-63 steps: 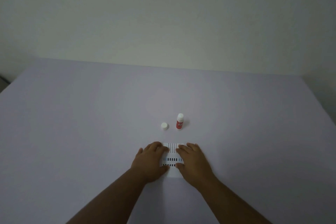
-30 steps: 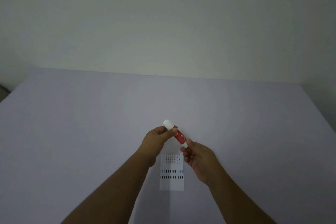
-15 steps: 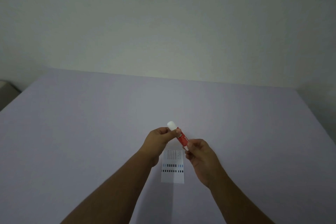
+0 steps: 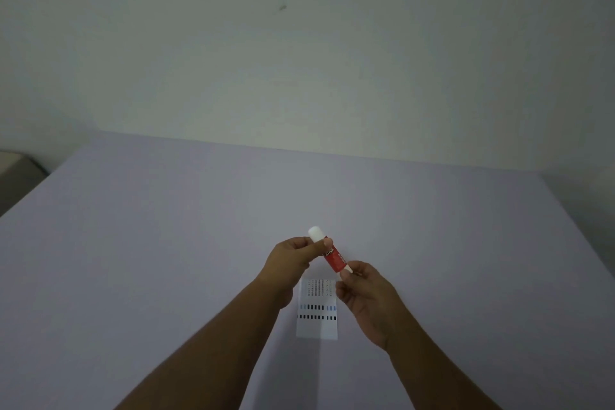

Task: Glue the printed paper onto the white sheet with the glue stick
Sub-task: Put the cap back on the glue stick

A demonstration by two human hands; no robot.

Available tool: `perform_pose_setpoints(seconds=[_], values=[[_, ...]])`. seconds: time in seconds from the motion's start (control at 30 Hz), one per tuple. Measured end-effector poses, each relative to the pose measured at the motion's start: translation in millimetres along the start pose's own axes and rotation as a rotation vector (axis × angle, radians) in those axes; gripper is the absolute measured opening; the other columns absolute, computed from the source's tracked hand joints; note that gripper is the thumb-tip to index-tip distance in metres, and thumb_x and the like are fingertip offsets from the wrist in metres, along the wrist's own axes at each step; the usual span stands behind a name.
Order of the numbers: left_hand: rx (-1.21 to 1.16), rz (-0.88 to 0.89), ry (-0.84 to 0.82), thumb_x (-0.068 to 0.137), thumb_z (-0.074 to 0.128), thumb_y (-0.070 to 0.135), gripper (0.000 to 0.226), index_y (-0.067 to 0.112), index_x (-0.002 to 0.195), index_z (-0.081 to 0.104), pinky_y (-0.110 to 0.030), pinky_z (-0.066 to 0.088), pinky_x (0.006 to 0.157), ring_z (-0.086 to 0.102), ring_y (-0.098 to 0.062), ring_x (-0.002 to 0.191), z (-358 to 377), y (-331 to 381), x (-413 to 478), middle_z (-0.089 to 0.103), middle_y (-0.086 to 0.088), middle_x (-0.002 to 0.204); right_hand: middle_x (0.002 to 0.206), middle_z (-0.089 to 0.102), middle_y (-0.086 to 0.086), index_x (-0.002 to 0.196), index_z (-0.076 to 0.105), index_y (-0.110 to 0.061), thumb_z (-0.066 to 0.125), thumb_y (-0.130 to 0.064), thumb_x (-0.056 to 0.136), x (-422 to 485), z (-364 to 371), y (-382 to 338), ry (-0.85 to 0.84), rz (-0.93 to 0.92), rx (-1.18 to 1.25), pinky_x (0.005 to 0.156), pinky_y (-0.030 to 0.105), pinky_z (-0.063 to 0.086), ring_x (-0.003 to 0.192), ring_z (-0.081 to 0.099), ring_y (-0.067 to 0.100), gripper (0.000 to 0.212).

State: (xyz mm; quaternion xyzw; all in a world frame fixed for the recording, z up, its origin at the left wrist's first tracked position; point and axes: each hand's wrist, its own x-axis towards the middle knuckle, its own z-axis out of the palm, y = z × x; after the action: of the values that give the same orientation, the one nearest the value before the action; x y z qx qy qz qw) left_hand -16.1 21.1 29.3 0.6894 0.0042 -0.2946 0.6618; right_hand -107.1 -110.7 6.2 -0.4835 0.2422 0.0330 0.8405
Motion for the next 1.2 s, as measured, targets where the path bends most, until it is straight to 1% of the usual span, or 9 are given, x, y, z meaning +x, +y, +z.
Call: perform_pose_setpoints(seconds=[0.13, 0.3, 0.4, 0.5, 0.6, 0.7, 0.87, 1.0, 1.2], values=[[-0.005, 0.008, -0.004, 0.069, 0.075, 0.04, 0.017, 0.023, 0.071, 0.074, -0.032, 0.041, 0.082, 0.059, -0.012, 0.087, -1.2, 0.4, 0.0, 0.07, 0.009, 0.076, 0.071, 0.067, 0.014, 0.106, 0.056, 0.001, 0.055, -0.027, 0.088, -2.3, -2.4, -2.1, 0.009, 0.093, 0.068, 0.059, 0.028, 0.057, 0.063, 0.063, 0.019, 0.033], [0.002, 0.001, 0.008, 0.069, 0.075, 0.04, 0.016, 0.025, 0.07, 0.072, -0.031, 0.042, 0.079, 0.058, -0.013, 0.088, 1.1, -0.9, -1.1, 0.07, 0.008, 0.079, 0.097, 0.061, 0.016, 0.095, 0.057, -0.008, 0.062, -0.013, 0.083, -2.6, -2.0, 2.0, 0.051, -0.081, -0.12, 0.079, 0.032, 0.053, 0.085, 0.061, 0.024, 0.014], [-0.012, 0.006, 0.012, 0.066, 0.077, 0.042, 0.019, 0.024, 0.071, 0.073, -0.028, 0.044, 0.074, 0.059, -0.013, 0.088, 0.5, -0.4, -1.7, 0.071, 0.008, 0.078, 0.087, 0.065, 0.019, 0.102, 0.058, -0.004, 0.063, -0.026, 0.081, -2.8, -1.4, 0.0, 0.011, 0.041, 0.077, 0.07, 0.032, 0.058, 0.075, 0.064, 0.024, 0.031], [-0.015, 0.01, 0.007, 0.066, 0.077, 0.042, 0.021, 0.022, 0.072, 0.074, -0.026, 0.044, 0.072, 0.06, -0.014, 0.087, 0.7, -0.8, -2.9, 0.071, 0.007, 0.078, 0.076, 0.07, 0.016, 0.103, 0.059, -0.002, 0.056, -0.028, 0.087, -4.9, -1.6, -1.3, 0.035, 0.042, 0.052, 0.061, 0.029, 0.058, 0.066, 0.066, 0.021, 0.031], [-0.013, 0.014, 0.01, 0.068, 0.076, 0.042, 0.02, 0.022, 0.073, 0.073, -0.025, 0.044, 0.069, 0.059, -0.014, 0.088, 2.0, -0.2, -4.1, 0.071, 0.003, 0.083, 0.089, 0.063, 0.016, 0.097, 0.058, -0.005, 0.059, -0.019, 0.085, -5.3, 1.0, 1.2, 0.069, -0.09, -0.083, 0.073, 0.031, 0.055, 0.078, 0.059, 0.022, 0.018], [-0.015, 0.017, 0.013, 0.068, 0.076, 0.041, 0.021, 0.022, 0.074, 0.073, -0.025, 0.044, 0.07, 0.06, -0.015, 0.089, 1.3, 0.4, -5.2, 0.071, 0.003, 0.084, 0.098, 0.059, 0.02, 0.101, 0.056, -0.005, 0.06, -0.016, 0.086, -5.3, 1.8, 0.1, 0.051, -0.07, -0.149, 0.079, 0.033, 0.053, 0.084, 0.057, 0.026, 0.019], [-0.004, 0.019, 0.009, 0.069, 0.075, 0.041, 0.021, 0.021, 0.075, 0.073, -0.028, 0.045, 0.073, 0.059, -0.016, 0.087, -1.7, -0.8, -5.5, 0.07, 0.003, 0.083, 0.077, 0.069, 0.015, 0.103, 0.06, -0.002, 0.054, -0.027, 0.089, -8.3, 3.1, -0.7, 0.045, 0.029, -0.02, 0.068, 0.03, 0.056, 0.071, 0.062, 0.022, 0.029], [0.014, 0.015, -0.001, 0.071, 0.074, 0.042, 0.023, 0.021, 0.08, 0.072, -0.031, 0.043, 0.08, 0.059, -0.016, 0.091, -0.8, -1.6, -5.9, 0.07, 0.002, 0.089, 0.092, 0.057, 0.016, 0.102, 0.057, -0.003, 0.059, -0.019, 0.085, -9.1, 5.4, 2.6, 0.062, -0.102, -0.138, 0.078, 0.033, 0.051, 0.083, 0.054, 0.024, 0.024], [0.002, 0.008, -0.003, 0.071, 0.074, 0.04, 0.02, 0.022, 0.078, 0.072, -0.03, 0.043, 0.077, 0.059, -0.016, 0.09, -2.8, -1.5, -6.0, 0.071, 0.002, 0.088, 0.077, 0.069, 0.017, 0.104, 0.06, -0.002, 0.056, -0.027, 0.088, -9.3, 4.1, -0.5, 0.022, 0.075, 0.079, 0.068, 0.031, 0.056, 0.07, 0.062, 0.023, 0.03]])
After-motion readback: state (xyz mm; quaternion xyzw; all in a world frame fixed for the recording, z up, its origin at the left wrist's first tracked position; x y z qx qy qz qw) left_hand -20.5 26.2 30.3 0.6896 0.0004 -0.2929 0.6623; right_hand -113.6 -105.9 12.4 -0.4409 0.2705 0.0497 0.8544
